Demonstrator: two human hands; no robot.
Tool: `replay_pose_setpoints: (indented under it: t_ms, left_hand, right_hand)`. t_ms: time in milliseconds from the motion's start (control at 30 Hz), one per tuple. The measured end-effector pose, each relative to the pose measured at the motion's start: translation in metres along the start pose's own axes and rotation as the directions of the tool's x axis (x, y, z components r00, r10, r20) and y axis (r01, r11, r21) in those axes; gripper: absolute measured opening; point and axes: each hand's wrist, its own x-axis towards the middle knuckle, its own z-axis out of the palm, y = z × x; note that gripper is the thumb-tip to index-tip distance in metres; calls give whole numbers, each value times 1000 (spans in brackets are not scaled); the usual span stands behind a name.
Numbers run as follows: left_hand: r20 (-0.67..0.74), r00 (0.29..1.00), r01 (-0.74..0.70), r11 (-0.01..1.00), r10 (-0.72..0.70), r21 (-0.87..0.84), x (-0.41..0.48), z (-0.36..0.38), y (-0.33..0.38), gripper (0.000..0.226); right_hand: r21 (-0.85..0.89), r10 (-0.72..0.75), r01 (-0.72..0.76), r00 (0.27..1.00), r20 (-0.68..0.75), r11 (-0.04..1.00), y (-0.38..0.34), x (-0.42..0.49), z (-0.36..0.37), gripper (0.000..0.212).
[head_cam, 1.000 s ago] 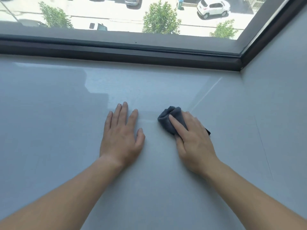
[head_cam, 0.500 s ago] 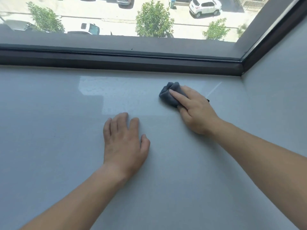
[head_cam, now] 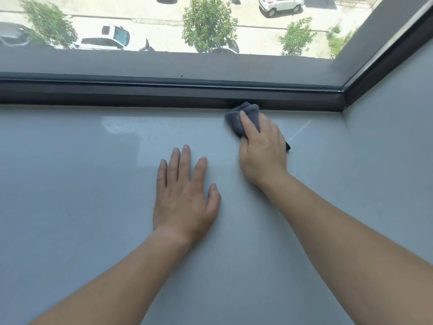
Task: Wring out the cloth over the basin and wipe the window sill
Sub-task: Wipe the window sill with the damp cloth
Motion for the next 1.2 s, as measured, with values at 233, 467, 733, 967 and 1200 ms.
replay_pose_setpoints:
  t_ms: [233,467,733,967,1200]
  left_hand:
    - [9,1000,-2,1000,2,9,0,0,4,66]
    - [16,1000,5,1000,-6,20,0,-1,5,67]
    - [16,1000,6,1000,-6,6,-1,1,5,67]
    - [14,1000,-2,1000,2,14,0,3,5,64]
    - [38,999,-20,1000,20,21,-1,5,0,70]
  right_hand:
    - [0,-233,234,965,122,972,52,1,-25,55]
    - [-10,90,-90,995,-45,996,55,-12,-24,55]
    - [-37,148,-147,989,18,988,94,-2,-41,60]
    - [48,-292,291,915,278,956,74,-116,-55,53]
    - [-49,110,-107,991,76,993,82,-94,-53,60]
